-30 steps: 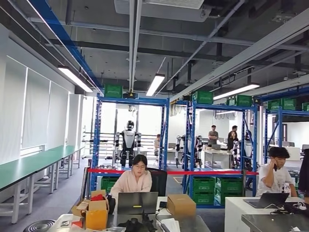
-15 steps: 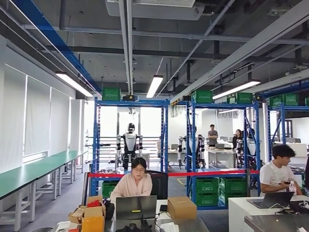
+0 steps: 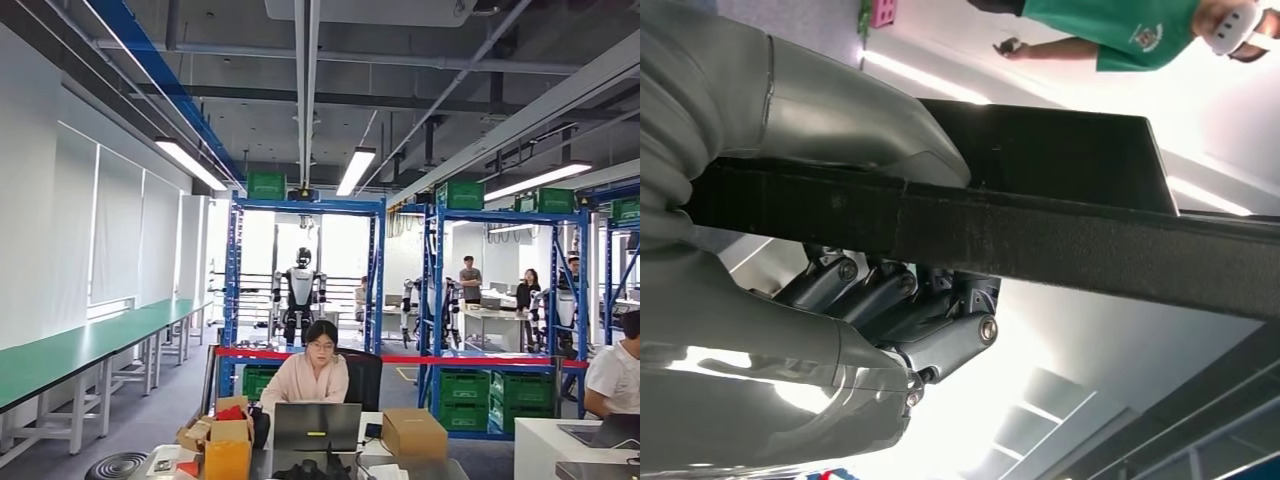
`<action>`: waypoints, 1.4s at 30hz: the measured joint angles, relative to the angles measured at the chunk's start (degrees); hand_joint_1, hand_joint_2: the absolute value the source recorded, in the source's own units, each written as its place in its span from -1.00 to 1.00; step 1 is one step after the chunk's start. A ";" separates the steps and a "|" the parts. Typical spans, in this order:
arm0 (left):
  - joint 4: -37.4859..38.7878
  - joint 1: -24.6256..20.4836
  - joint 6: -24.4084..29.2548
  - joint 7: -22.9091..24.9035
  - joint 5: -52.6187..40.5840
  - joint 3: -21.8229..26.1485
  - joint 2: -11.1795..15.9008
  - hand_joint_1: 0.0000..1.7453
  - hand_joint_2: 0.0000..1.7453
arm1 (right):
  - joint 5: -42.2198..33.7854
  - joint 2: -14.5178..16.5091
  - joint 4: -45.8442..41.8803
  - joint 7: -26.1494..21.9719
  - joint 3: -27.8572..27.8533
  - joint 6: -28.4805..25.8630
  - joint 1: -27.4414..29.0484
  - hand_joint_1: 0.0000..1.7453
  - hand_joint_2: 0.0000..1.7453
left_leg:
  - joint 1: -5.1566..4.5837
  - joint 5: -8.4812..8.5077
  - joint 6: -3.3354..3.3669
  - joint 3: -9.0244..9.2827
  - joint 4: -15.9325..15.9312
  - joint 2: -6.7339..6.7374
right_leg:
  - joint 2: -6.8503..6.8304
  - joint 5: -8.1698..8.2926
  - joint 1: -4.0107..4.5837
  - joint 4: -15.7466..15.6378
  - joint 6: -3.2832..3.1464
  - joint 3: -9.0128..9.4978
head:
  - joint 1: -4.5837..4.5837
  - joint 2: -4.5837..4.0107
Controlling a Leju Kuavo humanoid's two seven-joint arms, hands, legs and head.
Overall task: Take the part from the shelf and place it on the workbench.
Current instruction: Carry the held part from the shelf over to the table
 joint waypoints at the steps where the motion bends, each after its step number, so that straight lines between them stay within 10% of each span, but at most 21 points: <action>1: 0.00 0.06 0.02 -0.01 0.20 0.05 -0.01 -1.00 1.00 | -0.52 -0.55 -0.57 -0.42 -0.15 0.27 0.57 1.00 1.00 | 0.11 -0.50 -0.23 0.69 -0.07 -0.22 | 0.03 2.63 0.03 -3.77 -0.09 1.23 | 0.01 0.00; 3: 0.00 0.10 0.03 -0.05 0.49 0.24 -0.03 -1.00 1.00 | -1.39 -1.86 -1.75 -1.07 -0.54 0.74 1.64 1.00 1.00 | 0.14 -1.24 -0.81 1.66 -0.26 -0.59 | 0.10 5.47 0.34 -9.41 -0.63 3.35 | -0.01 0.02; 8: 0.00 0.14 0.02 -0.17 0.62 0.63 0.01 -1.00 1.00 | -1.99 -3.52 -3.81 -1.46 -1.32 1.14 2.92 1.00 1.00 | 0.03 -2.58 -2.11 1.79 0.10 -0.34 | 0.29 4.13 0.35 -12.27 -2.62 4.98 | -0.01 0.07; 13: 0.00 0.43 0.07 -0.13 0.67 0.80 0.02 -1.00 1.00 | -2.58 -3.94 -4.19 -1.53 -1.70 1.65 3.60 1.00 1.00 | -0.08 -6.83 -2.36 -7.41 15.22 -0.35 | 0.36 2.70 0.45 -12.85 -3.74 7.13 | -0.01 0.02; 18: 0.00 0.61 0.08 -0.10 0.67 0.82 0.04 -1.00 1.00 | -3.03 -4.35 -4.19 -1.54 -2.06 2.36 4.01 1.00 1.00 | -0.46 3.05 -1.47 -4.67 3.61 -0.34 | 0.72 -0.08 0.59 -12.79 -2.89 10.53 | -0.02 0.01; 24: 0.00 0.57 0.05 -0.20 0.61 0.82 0.04 -1.00 1.00 | -3.55 -4.86 -4.45 -1.59 -2.71 3.02 4.02 1.00 1.00 | -0.19 1.34 0.02 -2.22 0.30 -0.60 | 0.78 -1.50 0.50 -9.50 -1.16 9.44 | -0.02 0.02; 28: 0.00 0.44 0.01 -0.21 0.57 0.82 0.05 -1.00 1.00 | -3.65 -5.28 -4.48 -1.59 -3.27 3.34 4.19 1.00 1.00 | 0.05 -0.03 0.27 -0.34 -0.07 -0.64 | 0.74 -5.28 -0.01 3.91 -0.14 0.38 | -0.02 0.01; 30: 0.00 0.57 -0.01 -0.21 0.55 0.82 0.04 -1.00 1.00 | -3.71 -5.42 -4.46 -1.59 -3.43 3.49 4.42 1.00 1.00 | 0.14 -1.04 0.00 1.01 -0.07 -0.70 | 0.73 -2.45 -0.11 2.48 -0.03 -0.86 | -0.02 0.00; 34: 0.00 0.41 -0.06 -0.28 0.56 0.82 -0.01 -1.00 1.00 | -3.90 -5.75 -4.42 -1.57 -3.97 3.93 4.58 1.00 1.00 | 0.35 -2.73 -0.89 3.22 -0.55 -0.82 | 0.71 5.65 0.32 -9.86 -0.75 1.96 | -0.04 0.03; 39: 0.00 0.32 -0.12 -0.33 0.55 0.82 -0.05 -1.00 1.00 | -4.00 -5.96 -4.65 -1.57 -4.49 4.09 4.78 1.00 1.00 | 0.28 -3.45 -2.12 3.13 1.20 -0.69 | 0.79 4.93 0.29 -11.91 -2.81 3.51 | 0.01 0.07; 42: 0.00 0.18 -0.18 -0.34 0.56 0.82 -0.09 -1.00 1.00 | -4.01 -5.97 -4.71 -1.58 -4.53 4.10 4.80 1.00 1.00 | 0.11 -7.12 -2.20 -2.89 11.54 -0.67 | 0.69 3.94 0.38 -12.30 -3.53 5.09 | 0.02 0.03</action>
